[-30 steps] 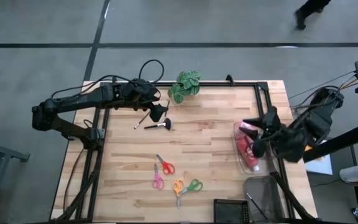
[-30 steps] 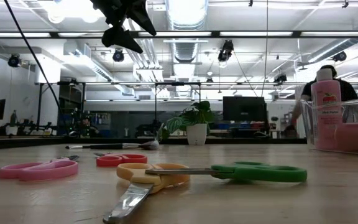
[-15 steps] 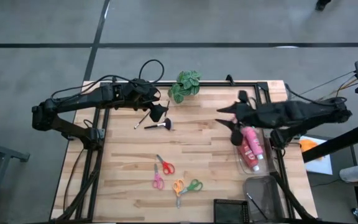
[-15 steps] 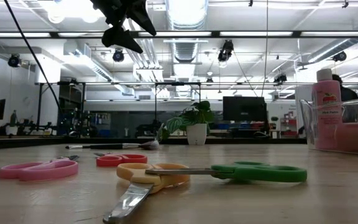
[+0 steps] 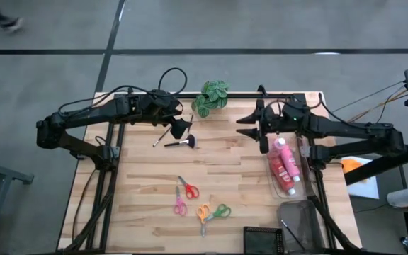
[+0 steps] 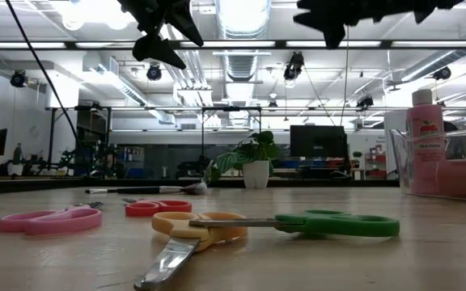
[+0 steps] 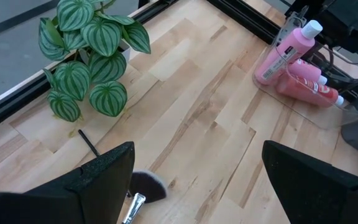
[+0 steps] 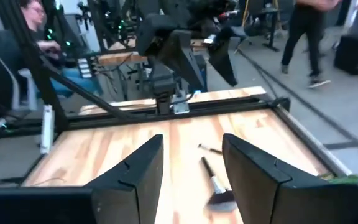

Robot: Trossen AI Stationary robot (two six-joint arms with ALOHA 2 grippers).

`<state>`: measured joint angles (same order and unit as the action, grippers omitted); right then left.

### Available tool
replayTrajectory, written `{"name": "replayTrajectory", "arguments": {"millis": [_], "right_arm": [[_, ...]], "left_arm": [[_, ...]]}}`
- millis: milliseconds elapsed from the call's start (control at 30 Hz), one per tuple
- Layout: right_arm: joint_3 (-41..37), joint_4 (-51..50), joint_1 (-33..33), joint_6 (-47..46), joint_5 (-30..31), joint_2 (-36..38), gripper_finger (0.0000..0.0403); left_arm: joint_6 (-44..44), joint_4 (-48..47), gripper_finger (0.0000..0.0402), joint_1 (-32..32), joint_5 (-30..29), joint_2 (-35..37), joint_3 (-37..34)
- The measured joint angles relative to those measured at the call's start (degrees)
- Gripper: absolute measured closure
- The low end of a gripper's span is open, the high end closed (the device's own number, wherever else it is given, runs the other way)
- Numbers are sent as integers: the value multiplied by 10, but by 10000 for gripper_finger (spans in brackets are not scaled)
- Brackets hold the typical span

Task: Pick & Place Paint Supplies
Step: Put the black paint brush into the gray bin

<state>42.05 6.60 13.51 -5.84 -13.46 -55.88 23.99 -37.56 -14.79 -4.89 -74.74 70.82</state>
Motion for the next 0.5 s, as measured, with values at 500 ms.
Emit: {"name": "replayTrajectory", "arguments": {"millis": [500], "right_arm": [[-11,-3,8,37,-16,-28,241]], "left_arm": [[0,0,45,0,0,0,0]]}}
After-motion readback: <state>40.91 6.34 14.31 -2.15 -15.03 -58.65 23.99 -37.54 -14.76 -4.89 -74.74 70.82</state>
